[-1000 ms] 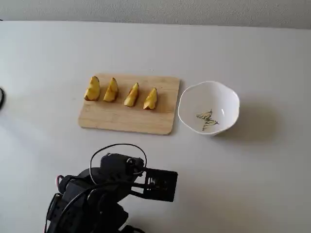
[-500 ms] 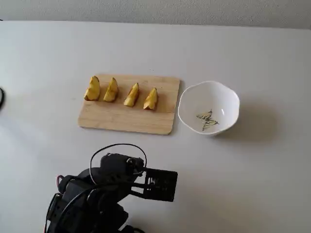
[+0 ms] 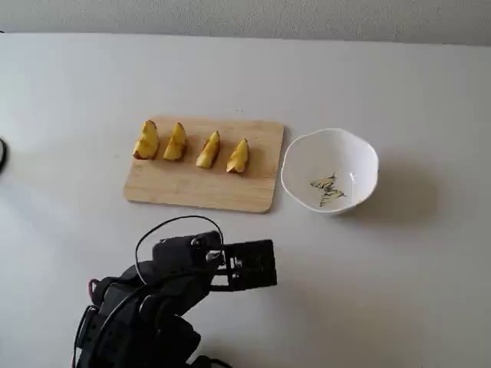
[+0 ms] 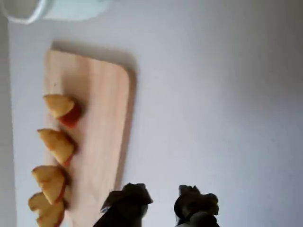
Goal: Pick up the third from the right apple slice from the cutting board and place it into the bowl
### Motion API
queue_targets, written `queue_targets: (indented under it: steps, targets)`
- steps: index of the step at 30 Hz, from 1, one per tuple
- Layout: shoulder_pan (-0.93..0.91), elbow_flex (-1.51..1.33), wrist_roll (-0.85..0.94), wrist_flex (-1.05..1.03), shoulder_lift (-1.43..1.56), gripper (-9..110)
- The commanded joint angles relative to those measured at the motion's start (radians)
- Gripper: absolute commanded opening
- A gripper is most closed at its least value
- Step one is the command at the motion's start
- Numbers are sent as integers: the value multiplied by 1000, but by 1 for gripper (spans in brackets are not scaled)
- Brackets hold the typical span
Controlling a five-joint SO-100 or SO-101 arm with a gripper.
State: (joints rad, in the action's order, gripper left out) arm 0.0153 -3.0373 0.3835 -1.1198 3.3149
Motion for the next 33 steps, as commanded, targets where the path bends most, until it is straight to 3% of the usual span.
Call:
queue_targets:
  steps: [1, 4, 8, 15, 22, 33]
  targets:
    - [57, 72, 377, 12, 3, 17]
    - [160, 244, 434, -11, -250, 19]
    - [215, 698, 426, -87, -818, 21]
    - [321, 1439, 385, -301, -1442, 28]
    - [431, 2066, 388, -517, -1965, 34]
    - [420, 2832, 377, -680, -2594, 38]
